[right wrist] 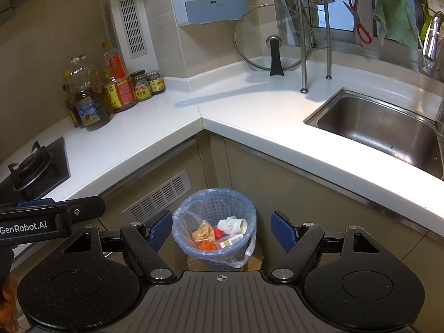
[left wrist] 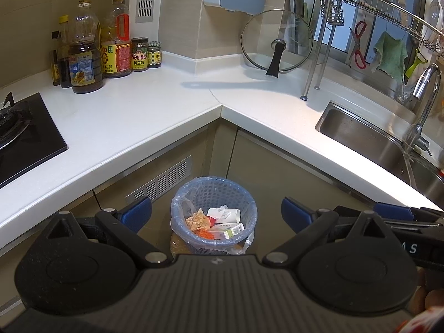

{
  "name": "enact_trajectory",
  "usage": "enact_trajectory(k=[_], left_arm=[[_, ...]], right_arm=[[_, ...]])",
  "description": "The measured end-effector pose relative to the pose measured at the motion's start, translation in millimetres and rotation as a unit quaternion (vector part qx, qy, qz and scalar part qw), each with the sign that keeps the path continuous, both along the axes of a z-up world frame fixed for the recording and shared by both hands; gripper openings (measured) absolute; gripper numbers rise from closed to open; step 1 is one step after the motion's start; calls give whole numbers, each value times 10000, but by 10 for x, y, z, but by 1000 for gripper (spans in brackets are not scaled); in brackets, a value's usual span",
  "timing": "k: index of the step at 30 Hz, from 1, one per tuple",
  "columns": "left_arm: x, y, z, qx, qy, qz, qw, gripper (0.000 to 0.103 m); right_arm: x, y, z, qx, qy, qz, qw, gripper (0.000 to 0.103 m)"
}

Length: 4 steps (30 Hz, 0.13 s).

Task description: Collect trash

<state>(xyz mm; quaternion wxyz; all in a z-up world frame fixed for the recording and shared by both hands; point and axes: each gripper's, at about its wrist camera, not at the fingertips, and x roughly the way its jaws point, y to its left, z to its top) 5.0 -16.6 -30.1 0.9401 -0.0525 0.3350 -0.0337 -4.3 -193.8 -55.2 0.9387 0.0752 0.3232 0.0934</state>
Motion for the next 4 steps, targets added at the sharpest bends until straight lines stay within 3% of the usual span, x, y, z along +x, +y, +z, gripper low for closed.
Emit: enact_trajectory(k=[4], left_arm=[[23,-20,-11,-19,-20,-38,10000,99]], right_arm=[[23,-37,-16,28,2,-27,10000,78]])
